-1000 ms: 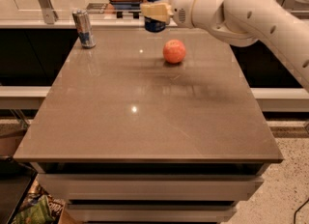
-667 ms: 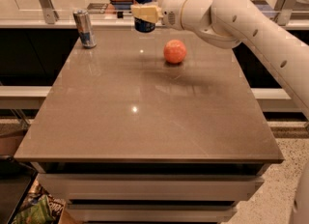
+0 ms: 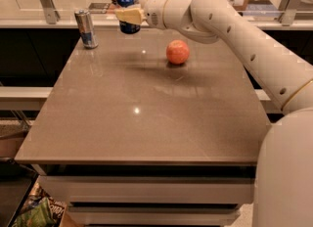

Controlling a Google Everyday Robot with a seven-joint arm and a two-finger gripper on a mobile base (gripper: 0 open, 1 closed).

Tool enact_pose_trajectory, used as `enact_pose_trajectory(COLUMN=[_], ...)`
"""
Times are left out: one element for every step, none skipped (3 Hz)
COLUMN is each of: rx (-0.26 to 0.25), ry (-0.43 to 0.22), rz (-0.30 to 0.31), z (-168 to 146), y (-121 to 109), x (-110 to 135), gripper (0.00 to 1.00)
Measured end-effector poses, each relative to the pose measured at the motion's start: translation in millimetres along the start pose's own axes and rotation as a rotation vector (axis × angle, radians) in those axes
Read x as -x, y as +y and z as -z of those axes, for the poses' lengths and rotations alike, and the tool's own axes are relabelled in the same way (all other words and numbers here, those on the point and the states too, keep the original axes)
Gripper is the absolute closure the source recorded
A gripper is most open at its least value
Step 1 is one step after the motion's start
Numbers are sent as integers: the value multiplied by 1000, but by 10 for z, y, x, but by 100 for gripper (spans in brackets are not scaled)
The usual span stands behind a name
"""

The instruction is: Move pepsi can near redbull can

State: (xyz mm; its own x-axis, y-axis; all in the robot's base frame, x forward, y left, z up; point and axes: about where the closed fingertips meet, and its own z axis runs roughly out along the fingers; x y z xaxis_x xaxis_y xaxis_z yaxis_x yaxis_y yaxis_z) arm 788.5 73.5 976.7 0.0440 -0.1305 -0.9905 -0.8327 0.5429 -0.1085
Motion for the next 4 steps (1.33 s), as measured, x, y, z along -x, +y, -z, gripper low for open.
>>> enact_pose_trajectory(rx=[15,30,50,69], ry=[40,58,62,54], rz=[19,23,11,-7], z=[-237,-462,-646,-775], y=[53,99,139,175], x=[-85,-175,-271,-345], gripper=[100,100,100,100])
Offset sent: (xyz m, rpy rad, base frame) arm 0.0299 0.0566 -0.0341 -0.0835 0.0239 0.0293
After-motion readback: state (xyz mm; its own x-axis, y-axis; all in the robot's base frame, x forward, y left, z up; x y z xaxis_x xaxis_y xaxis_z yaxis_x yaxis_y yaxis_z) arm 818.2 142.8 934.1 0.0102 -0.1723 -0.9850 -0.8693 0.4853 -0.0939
